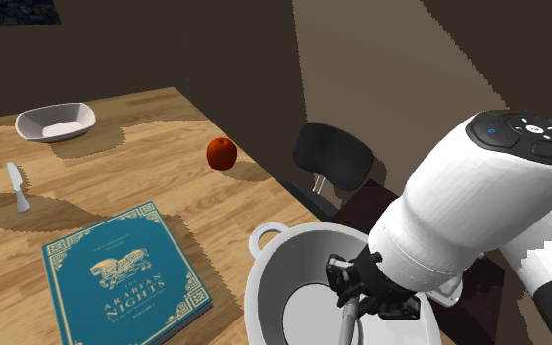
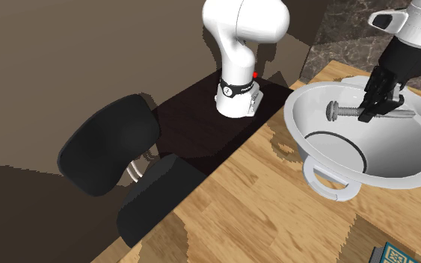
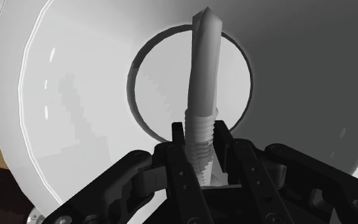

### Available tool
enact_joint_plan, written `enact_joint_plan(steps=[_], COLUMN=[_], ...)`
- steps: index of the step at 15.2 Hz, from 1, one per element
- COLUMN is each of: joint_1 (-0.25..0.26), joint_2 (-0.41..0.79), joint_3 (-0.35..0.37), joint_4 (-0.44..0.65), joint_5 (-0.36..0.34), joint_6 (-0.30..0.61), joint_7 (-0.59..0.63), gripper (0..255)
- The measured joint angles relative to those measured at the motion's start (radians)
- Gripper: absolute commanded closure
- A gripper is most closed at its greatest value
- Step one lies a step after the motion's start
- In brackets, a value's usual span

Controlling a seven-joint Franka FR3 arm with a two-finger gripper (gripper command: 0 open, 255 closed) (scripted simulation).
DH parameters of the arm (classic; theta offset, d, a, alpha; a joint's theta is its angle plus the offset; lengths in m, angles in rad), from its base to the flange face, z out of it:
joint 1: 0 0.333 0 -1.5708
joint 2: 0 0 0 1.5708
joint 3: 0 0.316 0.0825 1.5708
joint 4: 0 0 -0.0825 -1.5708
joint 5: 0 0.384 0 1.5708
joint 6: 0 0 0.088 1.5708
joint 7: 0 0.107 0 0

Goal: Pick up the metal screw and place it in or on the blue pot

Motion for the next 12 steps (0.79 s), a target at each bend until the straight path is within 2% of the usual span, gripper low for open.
enact_joint_plan(steps=[12], joint_1=[0.003], joint_2=[-0.014], joint_3=[-0.126], joint_4=[0.106], joint_5=[-0.098], joint_6=[-0.14], joint_7=[0.025], gripper=[255])
